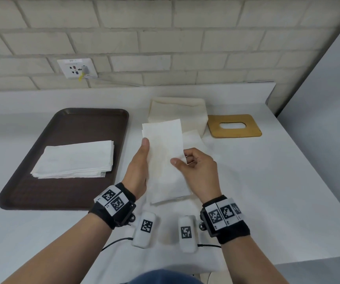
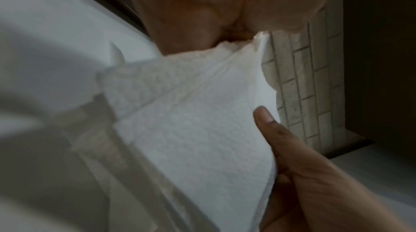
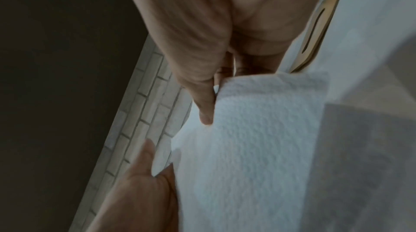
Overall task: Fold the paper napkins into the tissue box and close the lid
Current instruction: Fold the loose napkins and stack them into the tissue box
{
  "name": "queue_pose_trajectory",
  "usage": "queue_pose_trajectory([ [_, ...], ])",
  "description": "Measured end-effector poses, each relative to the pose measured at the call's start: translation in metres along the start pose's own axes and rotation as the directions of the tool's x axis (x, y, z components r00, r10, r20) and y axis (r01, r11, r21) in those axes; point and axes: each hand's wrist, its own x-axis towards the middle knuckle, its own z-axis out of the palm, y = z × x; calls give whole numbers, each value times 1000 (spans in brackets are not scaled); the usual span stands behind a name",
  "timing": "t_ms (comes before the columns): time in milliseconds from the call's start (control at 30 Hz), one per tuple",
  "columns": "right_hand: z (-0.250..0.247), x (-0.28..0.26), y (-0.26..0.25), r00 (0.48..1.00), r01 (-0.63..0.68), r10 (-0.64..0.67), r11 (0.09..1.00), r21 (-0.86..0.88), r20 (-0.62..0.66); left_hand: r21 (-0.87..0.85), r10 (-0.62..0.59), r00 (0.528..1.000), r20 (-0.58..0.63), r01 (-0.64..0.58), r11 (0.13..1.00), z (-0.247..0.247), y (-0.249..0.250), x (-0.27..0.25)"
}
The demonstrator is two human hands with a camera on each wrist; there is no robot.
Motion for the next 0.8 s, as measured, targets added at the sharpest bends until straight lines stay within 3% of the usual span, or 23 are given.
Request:
queue_pose_trajectory([
  [167,0,5,2,998,-59,60,997,49,-22,267,223,973,-68,-197,943,-20,1,0],
  [267,-16,22,21,997,-72,69,966,-248,-20,268,303,942,-146,-257,929,-39,15,-3],
  [333,-24,32,33,975,-26,135,856,-517,175,251,330,925,-186,-280,927,-54,23,-4],
  [400,-26,37,39,881,65,265,753,-655,392,268,352,912,-211,-293,918,-68,31,-5],
  [467,-23,37,40,813,186,321,647,-740,485,308,379,897,-228,-302,902,-81,40,-7],
  [567,-18,34,43,853,262,252,551,-792,457,334,400,886,-233,-313,889,-93,47,-9],
  [633,-18,32,42,856,274,238,544,-793,460,334,400,884,-241,-312,890,-98,48,-10],
  [733,-10,32,35,833,158,303,670,-725,462,331,402,882,-244,-314,890,-100,48,-11],
  [800,6,32,26,878,76,289,703,-707,382,329,400,885,-238,-314,891,-99,47,-10],
])
